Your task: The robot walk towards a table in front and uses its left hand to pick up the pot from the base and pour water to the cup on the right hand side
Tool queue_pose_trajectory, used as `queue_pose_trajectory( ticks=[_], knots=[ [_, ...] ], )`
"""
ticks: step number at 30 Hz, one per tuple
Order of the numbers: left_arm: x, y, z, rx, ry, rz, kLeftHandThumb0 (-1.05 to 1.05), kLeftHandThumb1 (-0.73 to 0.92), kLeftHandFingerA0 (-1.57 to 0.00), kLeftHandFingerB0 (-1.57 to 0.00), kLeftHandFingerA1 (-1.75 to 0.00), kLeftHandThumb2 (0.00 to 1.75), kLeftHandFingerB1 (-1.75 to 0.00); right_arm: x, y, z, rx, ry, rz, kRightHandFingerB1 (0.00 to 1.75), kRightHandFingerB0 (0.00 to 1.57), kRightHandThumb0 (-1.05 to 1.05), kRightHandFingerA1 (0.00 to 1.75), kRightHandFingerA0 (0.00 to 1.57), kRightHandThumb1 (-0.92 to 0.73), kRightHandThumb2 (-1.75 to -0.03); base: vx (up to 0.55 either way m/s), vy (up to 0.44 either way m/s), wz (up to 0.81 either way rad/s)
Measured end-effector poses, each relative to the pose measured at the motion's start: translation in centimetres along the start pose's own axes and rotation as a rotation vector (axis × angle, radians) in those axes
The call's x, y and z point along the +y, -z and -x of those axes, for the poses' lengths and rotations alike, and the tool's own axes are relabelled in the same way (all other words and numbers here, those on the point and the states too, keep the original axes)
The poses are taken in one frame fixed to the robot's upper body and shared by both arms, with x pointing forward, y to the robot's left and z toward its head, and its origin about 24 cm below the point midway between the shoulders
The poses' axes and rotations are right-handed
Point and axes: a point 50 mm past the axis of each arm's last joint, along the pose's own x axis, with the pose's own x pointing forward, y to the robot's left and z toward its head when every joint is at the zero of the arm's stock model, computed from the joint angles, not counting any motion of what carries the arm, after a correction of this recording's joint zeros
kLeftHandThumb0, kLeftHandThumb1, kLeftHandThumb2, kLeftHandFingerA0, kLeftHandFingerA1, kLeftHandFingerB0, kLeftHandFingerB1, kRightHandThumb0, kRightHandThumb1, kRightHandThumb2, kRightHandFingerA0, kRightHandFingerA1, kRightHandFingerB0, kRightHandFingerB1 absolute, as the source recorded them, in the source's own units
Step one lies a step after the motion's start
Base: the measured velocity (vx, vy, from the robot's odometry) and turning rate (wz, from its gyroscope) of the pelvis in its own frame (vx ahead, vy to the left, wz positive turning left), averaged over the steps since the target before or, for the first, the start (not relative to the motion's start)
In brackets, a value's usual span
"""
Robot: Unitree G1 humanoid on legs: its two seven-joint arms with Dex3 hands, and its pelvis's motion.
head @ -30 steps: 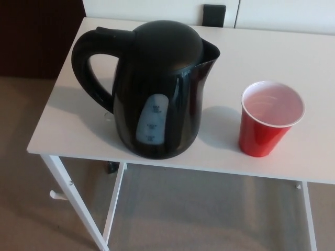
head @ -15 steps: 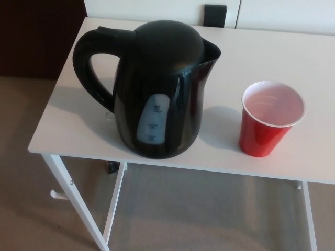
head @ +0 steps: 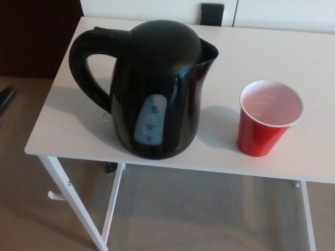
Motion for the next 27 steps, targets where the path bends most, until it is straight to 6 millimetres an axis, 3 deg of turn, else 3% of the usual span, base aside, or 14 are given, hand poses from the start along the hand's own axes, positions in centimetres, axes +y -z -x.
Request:
queue_pose_trajectory(
  ticks=[6,14,18,19,27],
  knots=[
    [-2.7,-1.7,-4.3,0.002,0.058,-0.019,-0.48,0.43,-0.15,-0.12,-0.36,0.63,-0.33,0.0,-0.5,0.0,-0.015,-0.001,0.001,0.5,0.18,-0.11,0.57,0.34,-0.38,-0.84,0.0,0.0,0.0],
    [-5.4,-1.7,-7.7,0.111,0.077,-0.099,-0.52,0.43,-0.17,-0.13,-0.37,0.65,-0.34,0.0,-0.9,0.1,-0.022,0.006,0.001,0.5,0.19,-0.13,0.58,0.37,-0.37,-0.83,0.0,0.0,0.0],
    [-6.4,-0.9,-8.0,0.163,0.074,-0.133,-0.48,0.48,-0.22,-0.17,-0.32,0.55,-0.27,-0.1,-1.2,0.2,-0.027,0.01,0.003,0.5,0.2,-0.13,0.58,0.38,-0.38,-0.84,0.0,0.0,0.0],
    [-6.5,-0.8,-8.0,0.168,0.075,-0.135,-0.54,0.42,-0.18,-0.14,-0.38,0.65,-0.34,-0.1,-1.1,0.2,-0.026,0.011,0.003,0.51,0.2,-0.13,0.59,0.38,-0.38,-0.84,0.0,0.0,0.0],
    [-8.0,0.0,-7.2,0.208,0.096,-0.163,-0.55,0.42,-0.18,-0.12,-0.38,0.66,-0.34,-0.1,-0.8,0.6,-0.019,0.013,0.01,0.5,0.19,-0.11,0.58,0.36,-0.39,-0.85,0.0,0.0,0.0]
  ],
)
